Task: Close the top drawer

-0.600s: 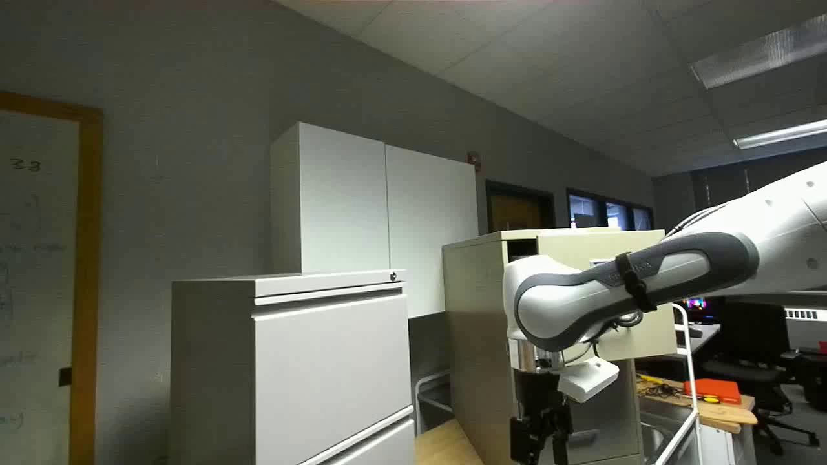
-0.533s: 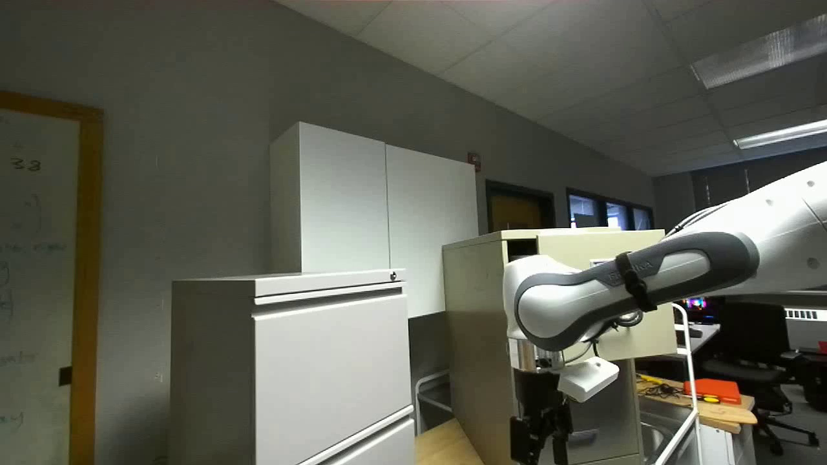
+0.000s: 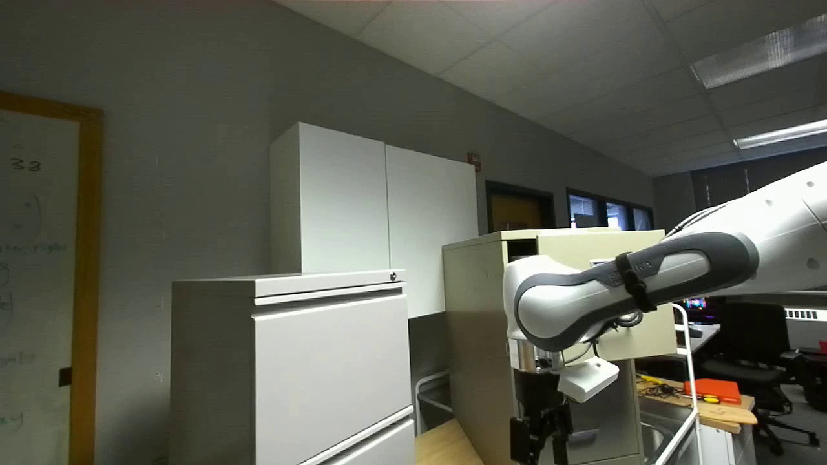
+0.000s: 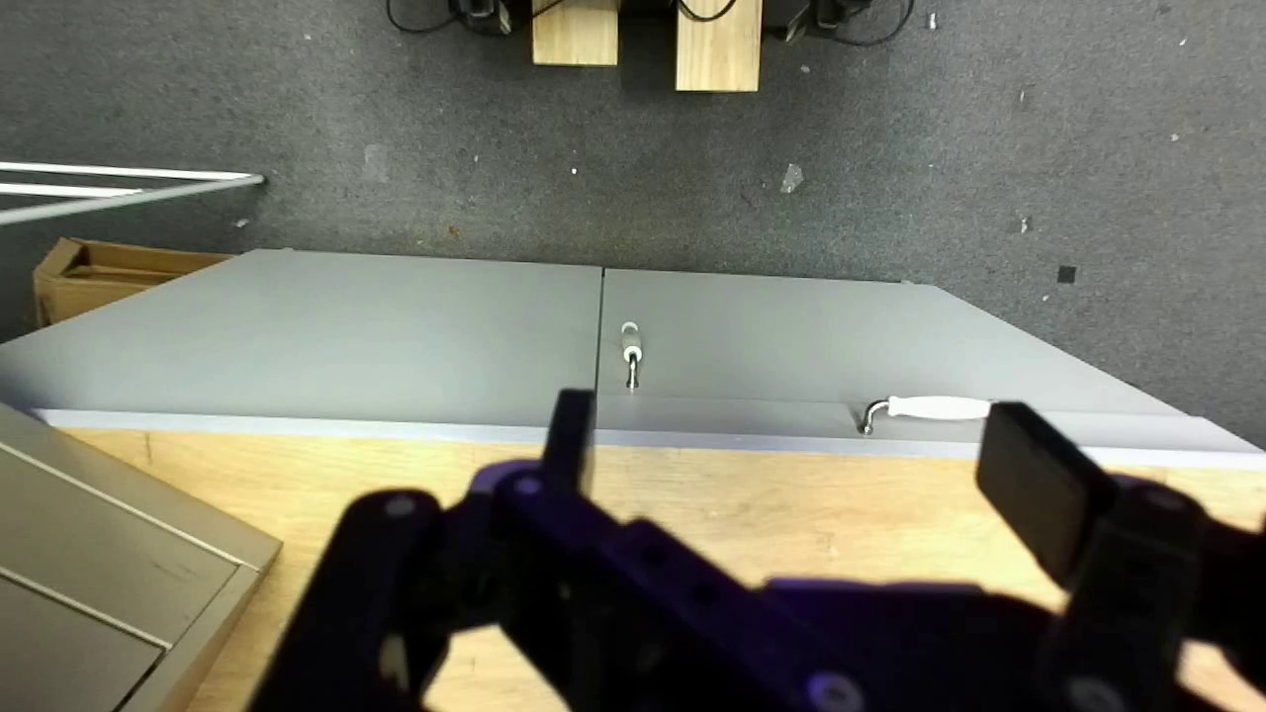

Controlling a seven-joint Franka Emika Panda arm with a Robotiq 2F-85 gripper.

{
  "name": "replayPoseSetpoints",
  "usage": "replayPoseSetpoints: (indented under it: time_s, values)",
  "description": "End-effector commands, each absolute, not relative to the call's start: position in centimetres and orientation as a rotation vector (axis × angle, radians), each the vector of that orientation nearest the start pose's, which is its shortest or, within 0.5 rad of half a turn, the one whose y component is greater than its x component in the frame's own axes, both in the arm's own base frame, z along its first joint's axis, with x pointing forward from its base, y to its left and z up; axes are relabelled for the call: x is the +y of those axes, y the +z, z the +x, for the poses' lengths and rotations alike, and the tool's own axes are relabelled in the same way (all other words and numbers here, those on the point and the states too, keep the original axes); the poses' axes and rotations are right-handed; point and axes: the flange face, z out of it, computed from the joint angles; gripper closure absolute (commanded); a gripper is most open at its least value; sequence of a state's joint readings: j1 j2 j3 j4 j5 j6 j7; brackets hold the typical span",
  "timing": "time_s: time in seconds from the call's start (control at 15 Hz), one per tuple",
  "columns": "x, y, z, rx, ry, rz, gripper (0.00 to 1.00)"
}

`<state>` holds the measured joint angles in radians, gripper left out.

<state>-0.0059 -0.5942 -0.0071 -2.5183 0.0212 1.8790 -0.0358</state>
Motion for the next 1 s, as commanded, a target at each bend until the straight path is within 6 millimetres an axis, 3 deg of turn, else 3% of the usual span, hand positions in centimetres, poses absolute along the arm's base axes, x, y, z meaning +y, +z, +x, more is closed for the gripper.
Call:
replayPoseSetpoints:
  time_s: [0.0, 0.6, 0.93]
  values:
    - [-0.33, 47.52, 36.35, -0.027, 0.071, -3.116, 0.00]
    - [-0.32, 47.46, 36.40, -0.026, 0.065, -3.115, 0.00]
    - [-0.32, 48.33, 36.99, 0.006, -0.048, -3.128, 0.00]
